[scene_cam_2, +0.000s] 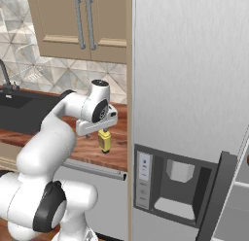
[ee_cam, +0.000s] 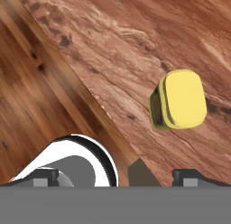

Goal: Place the mustard and mayonnaise from the counter to the top shelf of the fridge. If the existing items in the fridge are on the top shelf, move them to other shelves.

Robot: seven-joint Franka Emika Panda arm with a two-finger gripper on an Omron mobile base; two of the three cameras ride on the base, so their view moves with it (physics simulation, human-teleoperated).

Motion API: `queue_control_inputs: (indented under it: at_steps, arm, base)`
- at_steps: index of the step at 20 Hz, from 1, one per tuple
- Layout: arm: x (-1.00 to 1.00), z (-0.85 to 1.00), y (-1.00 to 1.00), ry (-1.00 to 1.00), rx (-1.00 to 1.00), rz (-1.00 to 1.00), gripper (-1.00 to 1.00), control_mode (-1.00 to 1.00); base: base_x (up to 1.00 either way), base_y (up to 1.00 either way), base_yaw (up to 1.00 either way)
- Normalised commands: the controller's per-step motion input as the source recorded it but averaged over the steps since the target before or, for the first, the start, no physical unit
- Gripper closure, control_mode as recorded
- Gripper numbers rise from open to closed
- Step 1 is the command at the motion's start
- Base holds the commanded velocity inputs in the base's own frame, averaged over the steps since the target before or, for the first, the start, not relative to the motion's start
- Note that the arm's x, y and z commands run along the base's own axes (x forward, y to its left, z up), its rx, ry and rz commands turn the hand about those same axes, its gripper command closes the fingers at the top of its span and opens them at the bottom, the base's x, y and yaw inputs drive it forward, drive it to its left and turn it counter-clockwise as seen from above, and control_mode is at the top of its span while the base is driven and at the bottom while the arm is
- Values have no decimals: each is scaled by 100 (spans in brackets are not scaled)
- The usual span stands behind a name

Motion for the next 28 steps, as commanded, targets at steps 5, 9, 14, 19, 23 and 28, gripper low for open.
queue_control_inputs:
  at_steps: [5,9,14,19,23,28]
  arm:
    - [14,-16,0,3,0,11,-100,-100]
    - [21,-3,0,0,0,8,-100,-100]
    - [23,0,0,0,0,2,-100,-100]
    - [11,0,0,0,0,0,-100,-100]
    - [0,-1,0,2,0,0,-100,-100]
    - [5,-9,0,1,0,0,-100,-100]
  base:
    - [0,0,0]
    - [0,0,0]
    - [0,0,0]
    - [0,0,0]
    - [0,0,0]
    - [0,0,0]
